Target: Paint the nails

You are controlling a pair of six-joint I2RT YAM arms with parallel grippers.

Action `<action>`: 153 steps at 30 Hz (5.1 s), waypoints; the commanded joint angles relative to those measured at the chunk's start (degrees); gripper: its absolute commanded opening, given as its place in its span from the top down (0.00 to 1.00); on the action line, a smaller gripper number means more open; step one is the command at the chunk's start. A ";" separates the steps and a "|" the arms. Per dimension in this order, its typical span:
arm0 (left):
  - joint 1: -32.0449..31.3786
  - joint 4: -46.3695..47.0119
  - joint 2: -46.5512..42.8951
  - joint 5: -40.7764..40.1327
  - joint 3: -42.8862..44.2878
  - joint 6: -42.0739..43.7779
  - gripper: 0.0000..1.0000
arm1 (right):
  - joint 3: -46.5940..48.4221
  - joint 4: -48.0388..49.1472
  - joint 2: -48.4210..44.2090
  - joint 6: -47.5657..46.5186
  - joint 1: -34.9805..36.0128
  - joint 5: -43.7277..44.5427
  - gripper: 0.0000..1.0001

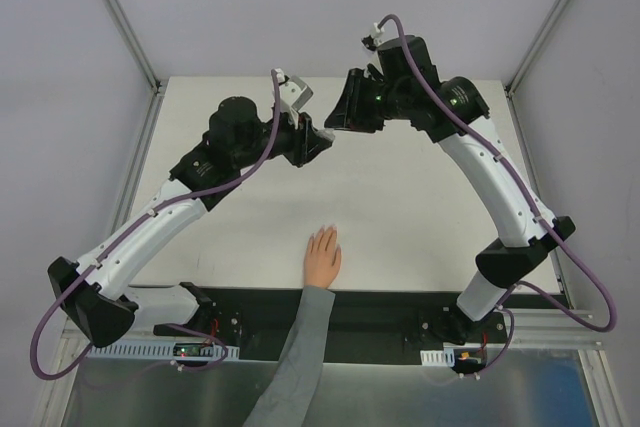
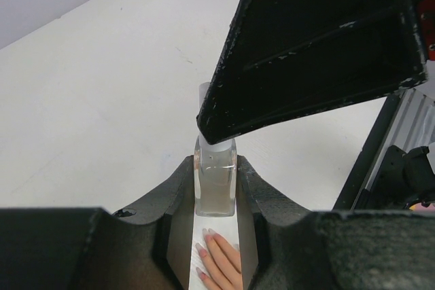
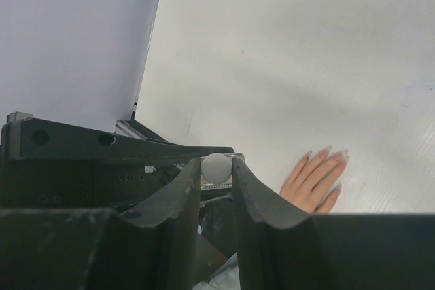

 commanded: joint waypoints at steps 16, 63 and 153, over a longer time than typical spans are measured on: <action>0.07 11.49 -8.67 35.88 -4.85 -17.05 1.00 | -38.57 46.74 -21.82 -16.98 -5.31 -51.75 1.00; -5.20 5.89 -5.86 -7.49 -2.48 -0.92 1.00 | -3.73 2.68 -6.80 -3.83 12.68 22.74 0.52; 0.60 9.94 -9.99 25.75 -2.31 -3.66 1.00 | -29.41 34.71 -24.28 -9.81 0.55 -26.06 0.66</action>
